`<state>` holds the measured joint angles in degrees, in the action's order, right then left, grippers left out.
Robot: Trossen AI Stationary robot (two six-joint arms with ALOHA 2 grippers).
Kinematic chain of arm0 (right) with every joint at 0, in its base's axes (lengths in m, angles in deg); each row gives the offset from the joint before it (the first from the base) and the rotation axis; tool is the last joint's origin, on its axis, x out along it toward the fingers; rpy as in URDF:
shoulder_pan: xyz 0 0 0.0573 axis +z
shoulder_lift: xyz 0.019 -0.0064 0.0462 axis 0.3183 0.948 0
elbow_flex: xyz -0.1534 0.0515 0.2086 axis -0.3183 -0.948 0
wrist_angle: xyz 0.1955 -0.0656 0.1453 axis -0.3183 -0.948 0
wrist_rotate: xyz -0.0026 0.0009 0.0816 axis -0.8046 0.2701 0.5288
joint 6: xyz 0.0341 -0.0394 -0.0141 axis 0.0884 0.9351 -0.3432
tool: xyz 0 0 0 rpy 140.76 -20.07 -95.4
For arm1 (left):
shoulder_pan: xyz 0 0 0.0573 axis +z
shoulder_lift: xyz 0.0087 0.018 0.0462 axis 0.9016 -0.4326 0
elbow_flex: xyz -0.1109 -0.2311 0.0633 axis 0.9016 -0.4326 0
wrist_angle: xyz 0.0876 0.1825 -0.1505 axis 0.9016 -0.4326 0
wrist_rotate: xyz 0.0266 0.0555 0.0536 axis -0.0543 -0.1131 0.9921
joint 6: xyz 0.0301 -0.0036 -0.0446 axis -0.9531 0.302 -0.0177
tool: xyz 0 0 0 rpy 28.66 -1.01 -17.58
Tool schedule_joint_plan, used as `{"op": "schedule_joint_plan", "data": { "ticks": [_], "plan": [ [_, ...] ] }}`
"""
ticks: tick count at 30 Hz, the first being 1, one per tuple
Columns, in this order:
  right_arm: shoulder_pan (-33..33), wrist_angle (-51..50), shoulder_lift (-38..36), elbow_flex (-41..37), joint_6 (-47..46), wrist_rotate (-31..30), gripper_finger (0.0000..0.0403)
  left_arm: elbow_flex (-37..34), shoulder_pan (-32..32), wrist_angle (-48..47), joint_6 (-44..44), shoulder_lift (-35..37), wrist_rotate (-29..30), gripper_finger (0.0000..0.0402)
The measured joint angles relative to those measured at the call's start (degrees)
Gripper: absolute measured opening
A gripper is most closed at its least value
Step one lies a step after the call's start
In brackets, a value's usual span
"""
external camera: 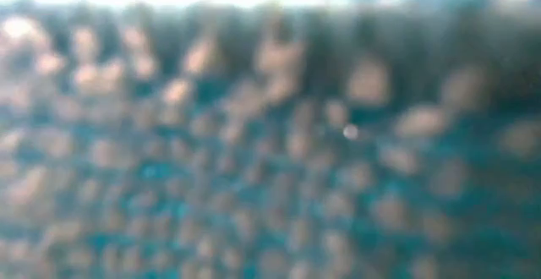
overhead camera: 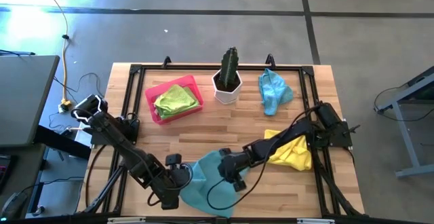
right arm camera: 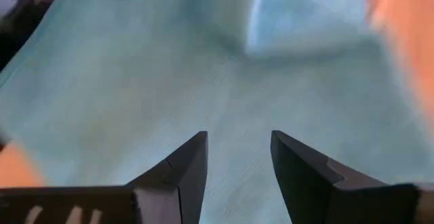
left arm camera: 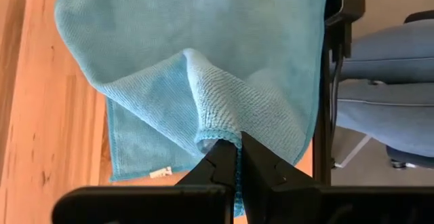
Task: Fold microfiber towels
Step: Fold the bottom blue microfiber cloth
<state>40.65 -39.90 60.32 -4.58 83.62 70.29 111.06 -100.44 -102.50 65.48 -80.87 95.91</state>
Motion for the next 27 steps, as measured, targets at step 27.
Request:
{"op": "schedule_joint_plan", "data": {
  "ticks": [27],
  "plan": [
    [-2.6, 18.6, 0.0, 3.7, 15.6, 6.4, 0.0156, 0.0, 5.5, 10.6, -14.8, 0.0, -6.3, 0.0]
  ]
}}
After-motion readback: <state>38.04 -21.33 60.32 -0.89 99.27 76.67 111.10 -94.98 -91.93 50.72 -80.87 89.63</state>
